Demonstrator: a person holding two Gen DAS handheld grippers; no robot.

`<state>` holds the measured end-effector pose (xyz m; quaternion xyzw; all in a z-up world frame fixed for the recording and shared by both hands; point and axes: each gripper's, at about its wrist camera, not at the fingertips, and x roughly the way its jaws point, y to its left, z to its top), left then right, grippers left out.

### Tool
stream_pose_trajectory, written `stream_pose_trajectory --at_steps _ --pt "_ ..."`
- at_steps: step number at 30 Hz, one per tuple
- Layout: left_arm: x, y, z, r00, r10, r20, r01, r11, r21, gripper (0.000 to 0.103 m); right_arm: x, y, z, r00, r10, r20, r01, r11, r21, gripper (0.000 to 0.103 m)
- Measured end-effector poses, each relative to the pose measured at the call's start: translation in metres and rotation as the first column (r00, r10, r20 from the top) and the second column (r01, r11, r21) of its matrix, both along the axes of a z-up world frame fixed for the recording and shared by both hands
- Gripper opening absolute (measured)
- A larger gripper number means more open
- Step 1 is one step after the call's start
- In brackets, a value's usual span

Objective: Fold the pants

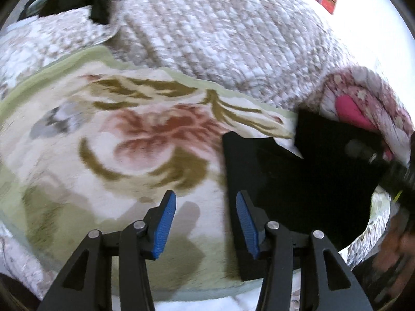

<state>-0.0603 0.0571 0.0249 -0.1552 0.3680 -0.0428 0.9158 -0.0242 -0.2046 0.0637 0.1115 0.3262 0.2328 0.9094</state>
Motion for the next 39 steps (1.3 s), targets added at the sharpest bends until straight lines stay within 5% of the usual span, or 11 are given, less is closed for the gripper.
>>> stream_pose_trajectory --at_steps 5,13,19,23,30,33,39 --pt "-0.006 0.021 -0.004 0.998 0.056 -0.025 -0.057 0.998 -0.026 0.051 0.001 0.053 -0.061 0.988 0.115 -0.099 -0.127 0.985 -0.12 0.023" --pt "-0.007 0.028 -0.003 0.997 0.076 -0.021 -0.077 0.995 -0.061 0.051 -0.011 0.051 -0.022 0.992 0.125 0.005 -0.124 0.987 -0.101 0.023" --pt "-0.008 0.029 -0.004 0.996 0.081 -0.021 -0.082 0.995 -0.051 0.051 -0.013 0.073 -0.062 0.984 0.166 -0.061 -0.173 0.977 -0.129 0.023" --pt "-0.007 0.03 -0.007 0.996 0.089 -0.03 -0.09 0.995 -0.047 0.051 -0.017 0.075 -0.054 0.986 0.163 -0.047 -0.168 0.977 -0.133 0.023" --pt "-0.005 0.024 -0.01 0.997 0.071 -0.028 -0.072 0.997 -0.026 0.051 -0.022 0.071 -0.054 0.975 0.219 -0.035 -0.221 0.972 -0.084 0.05" --pt "-0.004 0.025 -0.01 0.997 0.075 -0.029 -0.075 0.997 -0.027 0.051 -0.032 0.062 -0.04 0.968 0.25 -0.015 -0.251 0.967 -0.04 0.051" --pt "-0.003 0.019 -0.009 0.998 0.055 -0.012 -0.056 0.998 -0.012 0.051 -0.053 0.02 -0.032 0.99 0.126 0.071 -0.122 0.991 -0.046 0.047"
